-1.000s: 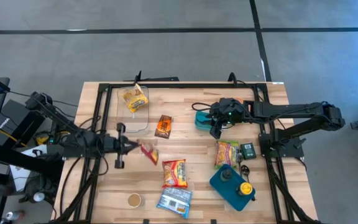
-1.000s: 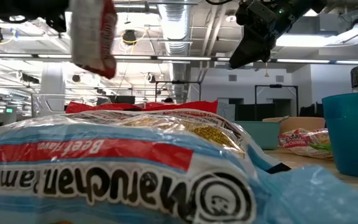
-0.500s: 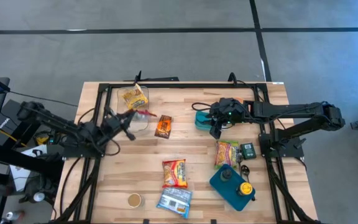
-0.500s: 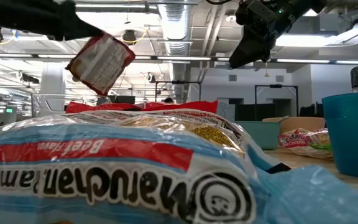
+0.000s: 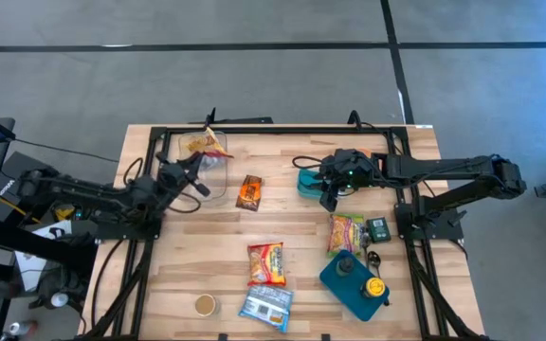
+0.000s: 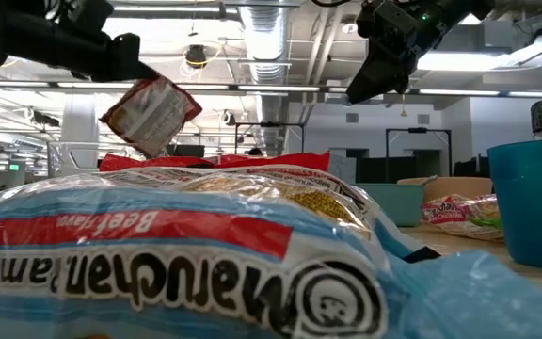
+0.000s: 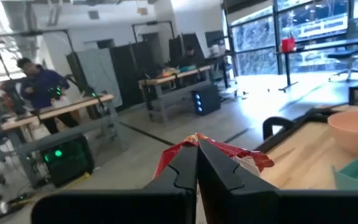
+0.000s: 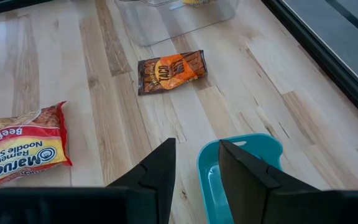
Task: Pick & Place Food Item
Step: Put the red noodle pack into the transparent bin
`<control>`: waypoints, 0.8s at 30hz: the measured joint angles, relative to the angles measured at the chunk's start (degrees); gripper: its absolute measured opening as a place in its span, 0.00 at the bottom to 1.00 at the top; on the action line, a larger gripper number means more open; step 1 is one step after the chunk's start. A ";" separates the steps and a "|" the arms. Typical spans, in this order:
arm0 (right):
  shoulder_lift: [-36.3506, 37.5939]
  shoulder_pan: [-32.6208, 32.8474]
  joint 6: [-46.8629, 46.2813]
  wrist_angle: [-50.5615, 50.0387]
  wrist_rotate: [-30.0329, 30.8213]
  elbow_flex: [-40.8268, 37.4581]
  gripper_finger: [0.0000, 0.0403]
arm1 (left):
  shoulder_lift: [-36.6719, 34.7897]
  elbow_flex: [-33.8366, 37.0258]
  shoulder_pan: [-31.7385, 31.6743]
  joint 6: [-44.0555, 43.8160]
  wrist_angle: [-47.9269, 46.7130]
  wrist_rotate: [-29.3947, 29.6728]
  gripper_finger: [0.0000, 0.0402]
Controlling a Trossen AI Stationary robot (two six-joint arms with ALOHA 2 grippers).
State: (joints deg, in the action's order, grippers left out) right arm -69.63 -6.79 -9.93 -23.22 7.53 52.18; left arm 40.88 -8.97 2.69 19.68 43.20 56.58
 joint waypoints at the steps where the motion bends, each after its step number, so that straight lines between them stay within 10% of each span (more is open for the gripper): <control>1: 0.00 -0.02 0.19 0.00 0.00 0.00 0.29 | -0.01 0.00 -0.84 -1.69 -1.19 -1.20 0.00; 24: 0.00 -0.02 0.46 -0.02 0.02 0.00 0.29 | -0.02 0.00 -27.87 -25.02 -22.48 -32.54 0.00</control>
State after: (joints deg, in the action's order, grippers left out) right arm -69.63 -6.81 -9.47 -23.24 7.55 52.18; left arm 40.86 -8.97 -25.18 -5.33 20.72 24.04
